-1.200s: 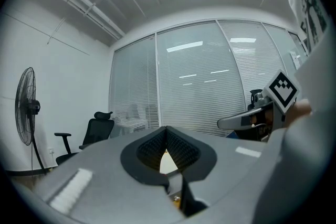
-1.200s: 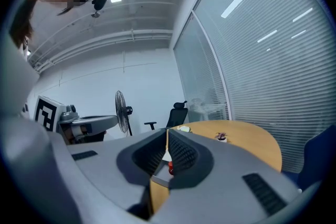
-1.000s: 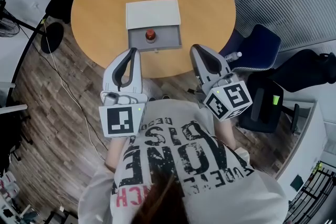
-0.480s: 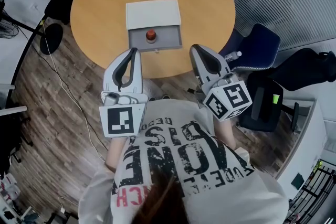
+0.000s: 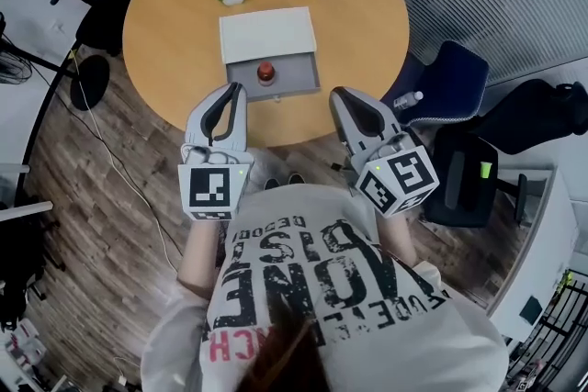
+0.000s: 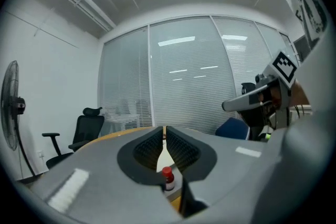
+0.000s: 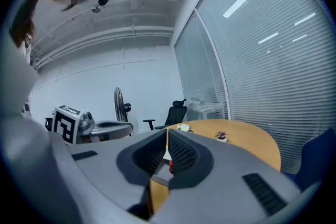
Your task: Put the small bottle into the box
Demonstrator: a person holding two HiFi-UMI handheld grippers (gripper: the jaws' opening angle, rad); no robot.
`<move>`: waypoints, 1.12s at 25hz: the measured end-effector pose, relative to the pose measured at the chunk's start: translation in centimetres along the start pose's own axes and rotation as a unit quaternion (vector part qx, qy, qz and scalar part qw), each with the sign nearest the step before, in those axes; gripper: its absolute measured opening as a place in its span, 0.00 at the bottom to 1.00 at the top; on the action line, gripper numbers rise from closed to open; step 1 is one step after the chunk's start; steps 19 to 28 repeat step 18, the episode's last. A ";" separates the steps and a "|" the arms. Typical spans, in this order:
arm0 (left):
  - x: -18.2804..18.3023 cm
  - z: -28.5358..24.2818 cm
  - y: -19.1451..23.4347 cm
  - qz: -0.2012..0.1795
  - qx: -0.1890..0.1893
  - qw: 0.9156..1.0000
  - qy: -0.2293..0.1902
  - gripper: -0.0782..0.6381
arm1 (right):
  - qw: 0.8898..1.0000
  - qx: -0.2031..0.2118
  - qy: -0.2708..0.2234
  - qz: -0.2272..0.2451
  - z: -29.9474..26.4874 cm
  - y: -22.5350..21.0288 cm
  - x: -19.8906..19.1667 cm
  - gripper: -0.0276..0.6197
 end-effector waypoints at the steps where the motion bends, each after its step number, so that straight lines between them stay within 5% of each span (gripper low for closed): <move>1: -0.9 -0.9 0.1 -0.007 -0.017 1.000 0.009 0.13 | 1.000 -0.003 0.002 -0.001 -0.1 0.0 -0.1 0.07; 4: -4.5 -4.1 0.1 -0.034 -0.071 0.996 0.048 0.14 | 1.000 -0.012 0.008 -0.001 -0.2 0.4 -0.2 0.07; 7: -8.5 -7.8 -0.5 -0.061 -0.133 0.983 0.108 0.31 | 1.000 -0.026 0.015 -0.008 -0.1 0.8 -0.6 0.07; 13: -14.6 -13.4 -1.5 -0.079 -0.178 0.958 0.211 0.39 | 0.997 -0.059 0.025 -0.035 0.7 1.8 -1.9 0.07; 18: -15.2 -17.1 -1.9 -0.104 -0.184 0.951 0.224 0.38 | 0.996 -0.071 0.021 -0.043 0.6 1.5 -2.3 0.07; 28: -15.2 -17.1 -1.9 -0.104 -0.184 0.951 0.224 0.38 | 0.996 -0.071 0.021 -0.043 0.6 1.5 -2.3 0.07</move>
Point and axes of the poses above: the fingertips, and each gripper's own axes: z backward along the fingers, y to its left, x out of its top, the point moved 9 cm from there along z, backward along the fingers, and after that the axes turned 11 degrees about x, right-handed, at the moved point
